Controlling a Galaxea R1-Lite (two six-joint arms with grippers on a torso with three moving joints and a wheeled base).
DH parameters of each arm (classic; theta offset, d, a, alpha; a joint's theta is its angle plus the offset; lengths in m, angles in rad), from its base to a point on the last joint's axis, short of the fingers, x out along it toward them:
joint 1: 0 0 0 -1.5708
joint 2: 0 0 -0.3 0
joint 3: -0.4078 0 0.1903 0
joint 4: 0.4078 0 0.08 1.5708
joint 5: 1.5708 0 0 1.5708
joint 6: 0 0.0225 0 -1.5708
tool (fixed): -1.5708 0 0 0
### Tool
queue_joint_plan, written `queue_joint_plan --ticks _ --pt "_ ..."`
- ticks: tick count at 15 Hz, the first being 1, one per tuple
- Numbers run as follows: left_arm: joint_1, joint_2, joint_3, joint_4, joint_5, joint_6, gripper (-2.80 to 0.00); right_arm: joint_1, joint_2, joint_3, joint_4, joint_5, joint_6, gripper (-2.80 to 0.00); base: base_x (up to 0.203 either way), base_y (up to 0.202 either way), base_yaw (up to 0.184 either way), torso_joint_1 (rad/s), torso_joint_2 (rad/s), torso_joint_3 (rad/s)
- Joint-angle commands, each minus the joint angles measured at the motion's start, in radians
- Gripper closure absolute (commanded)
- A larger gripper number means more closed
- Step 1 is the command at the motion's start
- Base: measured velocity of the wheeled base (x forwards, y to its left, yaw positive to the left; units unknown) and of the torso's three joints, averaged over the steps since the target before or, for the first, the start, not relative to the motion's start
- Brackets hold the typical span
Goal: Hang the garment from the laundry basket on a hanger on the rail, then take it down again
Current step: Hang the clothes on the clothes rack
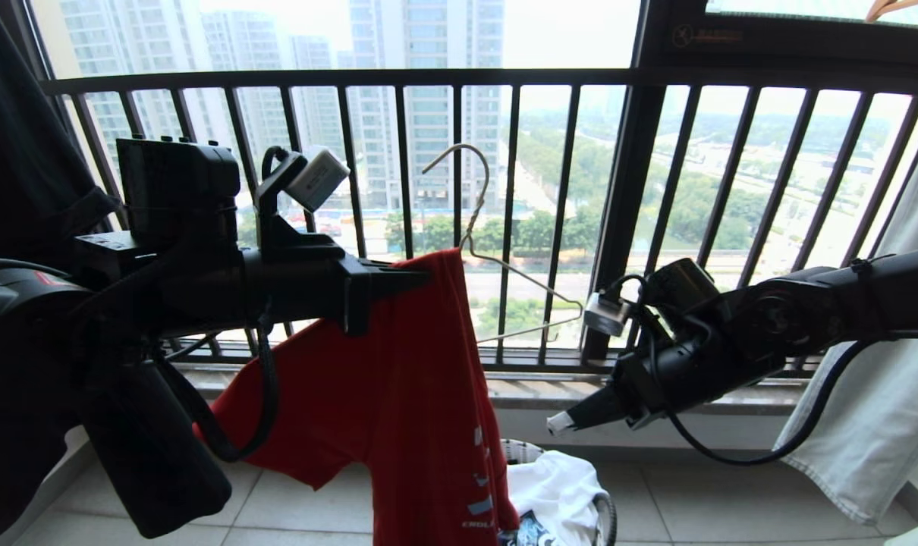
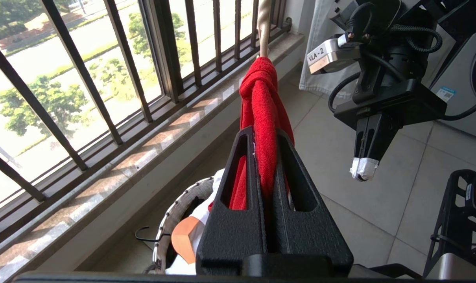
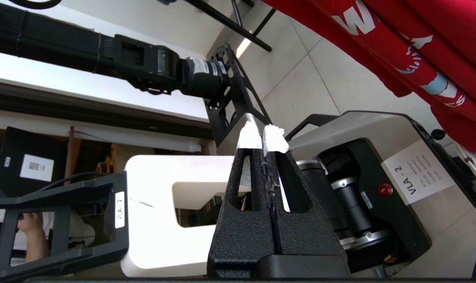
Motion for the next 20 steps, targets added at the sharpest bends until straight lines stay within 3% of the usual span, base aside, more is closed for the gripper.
queue_joint_plan --ticks 1,4,6,9,11,15,18,20 --pt "-0.002 -0.010 0.008 -0.004 -0.003 0.000 0.00 0.006 -0.004 0.001 -0.008 0.007 0.012 -2.80 0.000 0.000 0.000 0.000 0.00 0.000" --pt "-0.029 -0.033 0.024 -0.003 -0.003 -0.002 0.00 0.025 0.004 -0.028 -0.022 0.005 0.097 -2.80 0.000 0.000 0.000 0.000 0.00 0.000" --pt "-0.047 -0.043 0.031 -0.003 -0.003 -0.002 0.00 0.038 0.005 -0.052 -0.069 -0.026 0.248 -2.80 0.000 0.000 0.000 0.000 0.00 0.000" --pt "-0.047 -0.046 0.031 -0.004 -0.003 -0.003 0.00 0.098 0.013 -0.056 -0.211 -0.168 0.487 -2.80 0.000 0.000 0.000 0.000 0.00 0.000" --pt "-0.045 -0.057 0.031 -0.004 -0.003 -0.003 0.00 0.110 0.015 -0.056 -0.273 -0.198 0.586 -2.80 0.000 0.000 0.000 0.000 0.00 0.000" --pt "-0.041 -0.066 0.029 -0.021 -0.002 -0.024 0.00 0.109 0.017 -0.056 -0.272 -0.255 0.622 -2.80 0.000 0.000 0.000 0.000 0.00 0.000" --pt "-0.034 -0.051 0.051 -0.186 0.001 -0.126 0.00 0.109 0.020 -0.055 -0.272 -0.311 0.622 -2.80 0.000 0.000 0.000 0.000 0.00 0.000" --pt "-0.033 -0.050 0.059 -0.200 0.002 -0.137 0.00 0.107 0.017 -0.058 -0.272 -0.359 0.629 -2.80 0.000 0.000 0.000 0.000 0.00 0.000"
